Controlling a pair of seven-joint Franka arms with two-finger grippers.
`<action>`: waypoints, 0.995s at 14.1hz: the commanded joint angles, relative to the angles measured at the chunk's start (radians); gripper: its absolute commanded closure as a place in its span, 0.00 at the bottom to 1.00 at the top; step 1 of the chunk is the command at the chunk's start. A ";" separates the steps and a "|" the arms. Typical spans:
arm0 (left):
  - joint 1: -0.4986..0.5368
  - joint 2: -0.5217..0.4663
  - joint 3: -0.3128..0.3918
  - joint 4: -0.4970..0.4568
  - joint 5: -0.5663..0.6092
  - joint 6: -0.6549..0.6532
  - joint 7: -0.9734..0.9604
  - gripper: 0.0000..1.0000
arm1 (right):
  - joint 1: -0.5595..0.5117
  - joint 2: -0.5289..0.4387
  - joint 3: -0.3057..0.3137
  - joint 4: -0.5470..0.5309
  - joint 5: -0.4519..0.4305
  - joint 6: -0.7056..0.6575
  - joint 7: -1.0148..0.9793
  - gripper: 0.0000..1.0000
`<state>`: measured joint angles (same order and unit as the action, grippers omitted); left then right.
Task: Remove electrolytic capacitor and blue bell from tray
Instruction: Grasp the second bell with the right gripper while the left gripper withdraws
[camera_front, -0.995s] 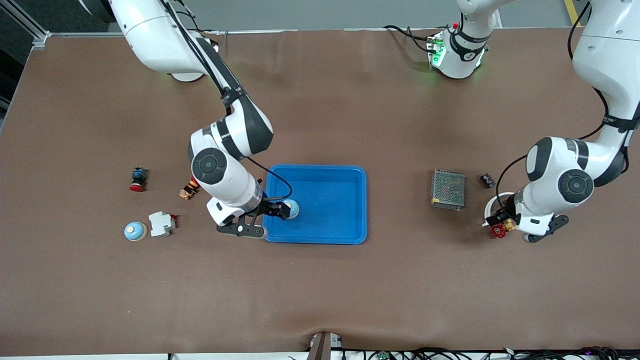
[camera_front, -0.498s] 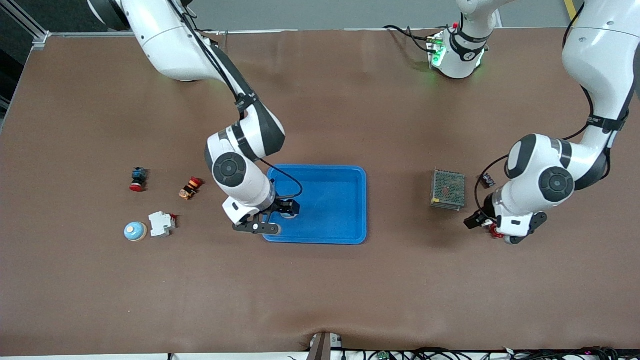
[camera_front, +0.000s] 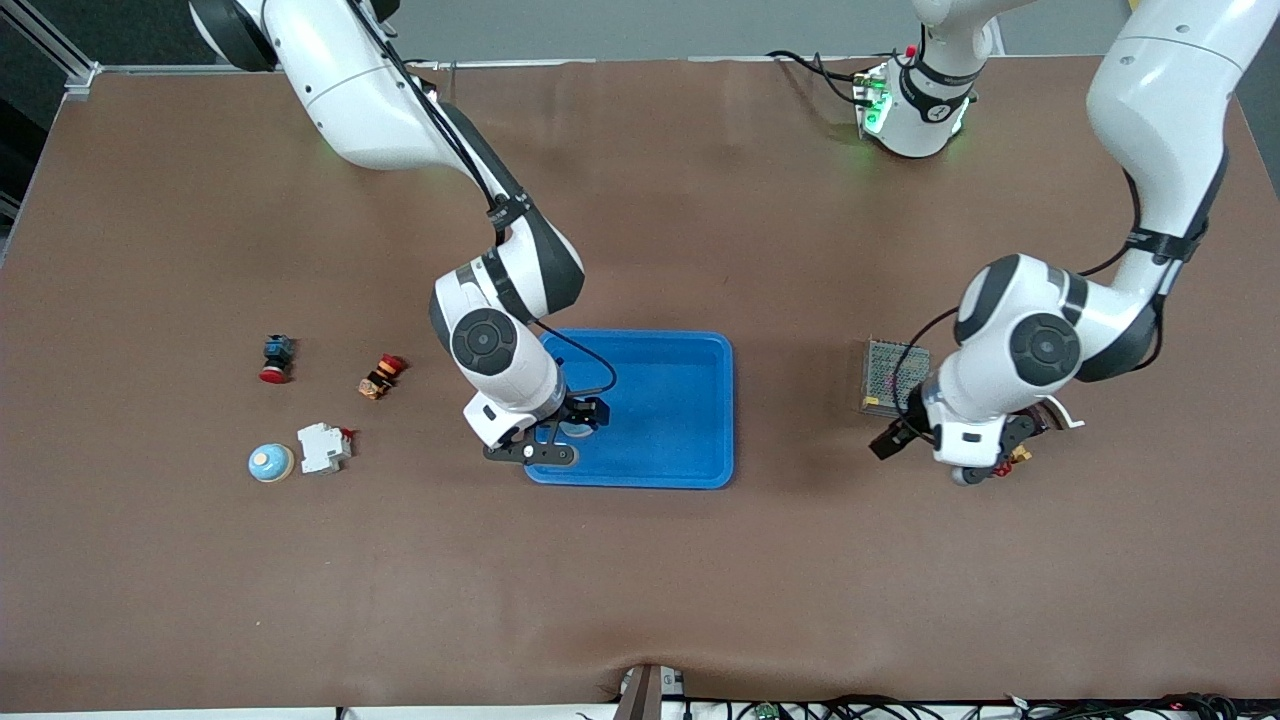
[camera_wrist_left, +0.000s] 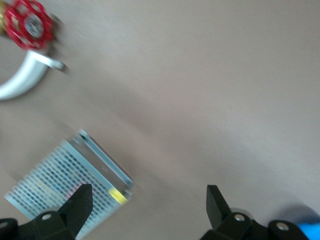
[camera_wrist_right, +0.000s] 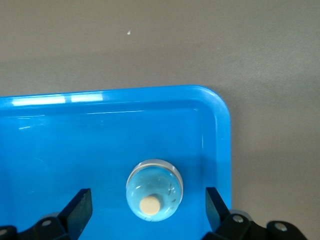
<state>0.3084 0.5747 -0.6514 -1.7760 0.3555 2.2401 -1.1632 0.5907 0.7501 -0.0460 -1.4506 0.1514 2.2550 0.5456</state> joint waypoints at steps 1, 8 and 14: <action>-0.055 0.019 0.003 0.053 -0.017 -0.022 -0.055 0.00 | 0.012 0.025 -0.011 0.026 -0.035 -0.002 0.017 0.00; -0.081 0.008 -0.001 0.108 -0.049 -0.054 -0.059 0.00 | 0.034 0.060 -0.009 0.022 -0.038 0.037 0.017 0.00; -0.091 0.002 -0.017 0.240 -0.075 -0.189 -0.050 0.00 | 0.035 0.075 -0.011 0.019 -0.061 0.043 0.017 0.00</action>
<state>0.2247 0.5803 -0.6630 -1.5964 0.3018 2.1167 -1.2252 0.6189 0.8051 -0.0487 -1.4504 0.1125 2.2929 0.5456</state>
